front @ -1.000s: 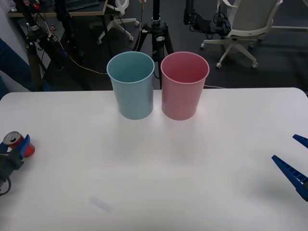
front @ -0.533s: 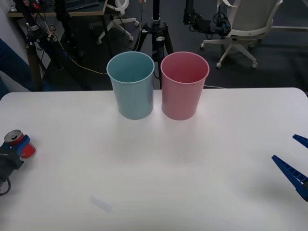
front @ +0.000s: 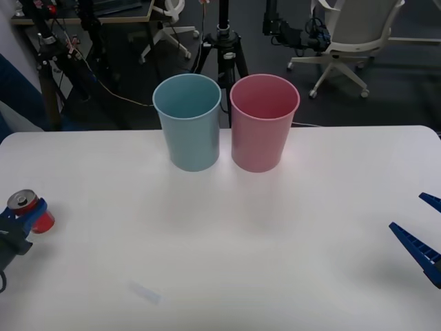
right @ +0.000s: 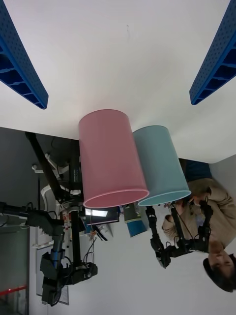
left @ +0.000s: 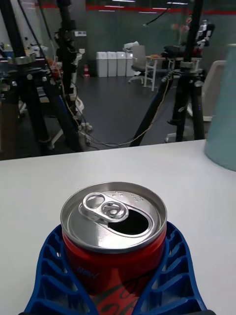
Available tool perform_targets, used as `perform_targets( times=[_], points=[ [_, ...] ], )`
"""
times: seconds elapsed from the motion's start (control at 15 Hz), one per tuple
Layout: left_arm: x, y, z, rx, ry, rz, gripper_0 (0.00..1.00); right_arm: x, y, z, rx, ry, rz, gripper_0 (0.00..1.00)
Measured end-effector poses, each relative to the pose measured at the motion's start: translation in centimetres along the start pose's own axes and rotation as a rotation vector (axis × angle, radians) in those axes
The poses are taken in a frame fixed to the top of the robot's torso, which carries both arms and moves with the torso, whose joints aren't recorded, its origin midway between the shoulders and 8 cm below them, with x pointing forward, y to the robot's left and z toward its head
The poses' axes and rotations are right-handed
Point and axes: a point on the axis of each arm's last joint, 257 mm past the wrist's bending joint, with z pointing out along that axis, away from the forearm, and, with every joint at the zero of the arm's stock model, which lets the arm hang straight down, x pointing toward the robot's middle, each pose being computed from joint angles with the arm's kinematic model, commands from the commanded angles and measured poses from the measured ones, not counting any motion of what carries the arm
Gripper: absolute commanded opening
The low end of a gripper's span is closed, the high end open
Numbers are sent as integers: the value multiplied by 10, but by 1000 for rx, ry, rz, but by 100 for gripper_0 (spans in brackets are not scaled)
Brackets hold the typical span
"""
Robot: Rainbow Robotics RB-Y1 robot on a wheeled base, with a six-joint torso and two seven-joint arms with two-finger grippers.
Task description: Grasp the object on the table and drop it into the matching bin: aluminum can to the light blue bin, PET bottle to the pink bin.
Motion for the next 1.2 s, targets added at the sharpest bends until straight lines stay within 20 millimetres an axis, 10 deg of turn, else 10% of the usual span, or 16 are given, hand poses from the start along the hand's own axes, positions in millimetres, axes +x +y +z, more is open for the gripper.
perform_targets(
  times=[0.6,1.2],
  points=[
    [-49,-100,-20,262,12,-56,0,0,0,0,0,0,0,100],
    [-75,-129,-27,375,-5,-9,0,0,0,0,0,0,0,100]
  ],
)
